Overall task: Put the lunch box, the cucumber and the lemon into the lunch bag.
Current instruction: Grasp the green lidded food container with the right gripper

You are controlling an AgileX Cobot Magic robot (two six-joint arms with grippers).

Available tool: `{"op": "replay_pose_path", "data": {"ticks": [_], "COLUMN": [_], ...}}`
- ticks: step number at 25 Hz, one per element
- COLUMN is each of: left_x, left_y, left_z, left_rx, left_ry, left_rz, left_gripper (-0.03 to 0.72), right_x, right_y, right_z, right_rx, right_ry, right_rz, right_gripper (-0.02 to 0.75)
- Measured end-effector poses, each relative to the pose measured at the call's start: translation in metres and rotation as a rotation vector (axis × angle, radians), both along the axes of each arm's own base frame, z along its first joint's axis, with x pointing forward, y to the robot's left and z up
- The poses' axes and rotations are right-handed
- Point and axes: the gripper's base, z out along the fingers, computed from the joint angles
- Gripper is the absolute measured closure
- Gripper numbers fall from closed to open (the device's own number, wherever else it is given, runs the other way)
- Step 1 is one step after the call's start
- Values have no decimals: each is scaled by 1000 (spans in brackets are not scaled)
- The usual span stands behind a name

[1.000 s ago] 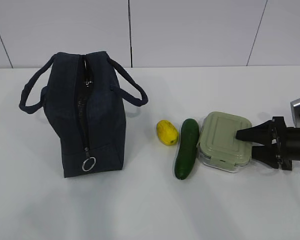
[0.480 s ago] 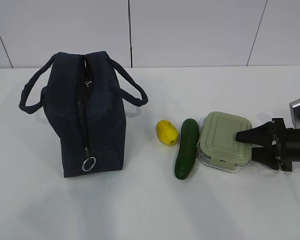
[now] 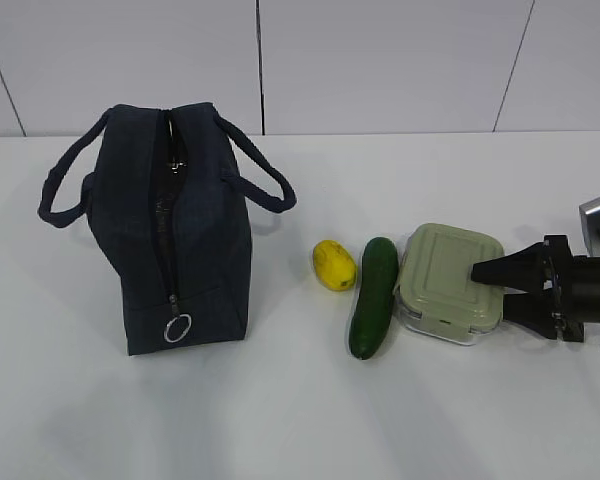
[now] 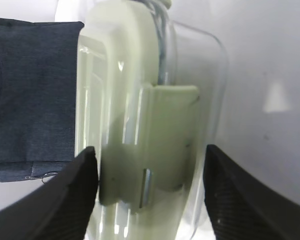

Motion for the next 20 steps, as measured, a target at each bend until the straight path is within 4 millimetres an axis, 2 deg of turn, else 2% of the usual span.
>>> {"op": "replay_pose_path", "data": {"ticks": [20], "left_x": [0], "left_y": [0], "left_z": [0], "left_rx": [0], "left_ry": [0], "left_rz": [0], "left_gripper": [443], "right_x": [0], "right_y": [0], "right_z": [0], "right_rx": [9], "right_ry": [10], "right_rz": [-8], "right_gripper": [238]}}
